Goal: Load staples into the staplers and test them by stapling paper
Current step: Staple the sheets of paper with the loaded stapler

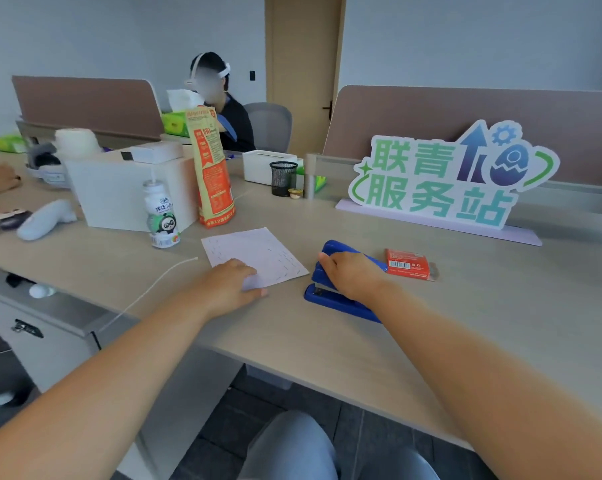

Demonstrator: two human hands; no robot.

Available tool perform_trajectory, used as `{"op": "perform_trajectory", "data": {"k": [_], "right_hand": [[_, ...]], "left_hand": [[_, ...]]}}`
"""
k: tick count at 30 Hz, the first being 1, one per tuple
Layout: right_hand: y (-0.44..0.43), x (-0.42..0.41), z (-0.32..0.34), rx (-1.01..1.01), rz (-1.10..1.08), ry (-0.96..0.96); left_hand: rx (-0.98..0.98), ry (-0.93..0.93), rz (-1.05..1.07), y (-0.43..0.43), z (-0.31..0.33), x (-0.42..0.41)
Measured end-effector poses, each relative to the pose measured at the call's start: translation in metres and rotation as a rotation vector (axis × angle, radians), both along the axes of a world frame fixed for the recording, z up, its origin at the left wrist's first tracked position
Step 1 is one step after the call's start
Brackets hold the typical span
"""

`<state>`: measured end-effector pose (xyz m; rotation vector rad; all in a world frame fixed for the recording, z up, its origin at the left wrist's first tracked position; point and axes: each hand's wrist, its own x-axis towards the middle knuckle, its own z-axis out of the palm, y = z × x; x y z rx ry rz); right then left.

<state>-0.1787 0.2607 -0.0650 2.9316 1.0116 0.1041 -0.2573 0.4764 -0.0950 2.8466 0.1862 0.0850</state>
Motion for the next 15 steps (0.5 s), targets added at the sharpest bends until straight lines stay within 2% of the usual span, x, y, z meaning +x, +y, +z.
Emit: {"op": "perform_trajectory", "data": {"k": [7, 11, 15], "right_hand": [[0.022, -0.004, 0.0, -0.01, 0.073, 0.0], [0.03, -0.006, -0.002, 0.094, 0.024, 0.049], [0.032, -0.008, -0.004, 0.259, -0.012, 0.108]], "left_hand": [[0.259, -0.027, -0.036, 0.0, 0.01, -0.001], [0.296, -0.08, -0.006, -0.001, 0.01, -0.001], [0.238, -0.249, 0.067, -0.001, 0.004, -0.005]]}}
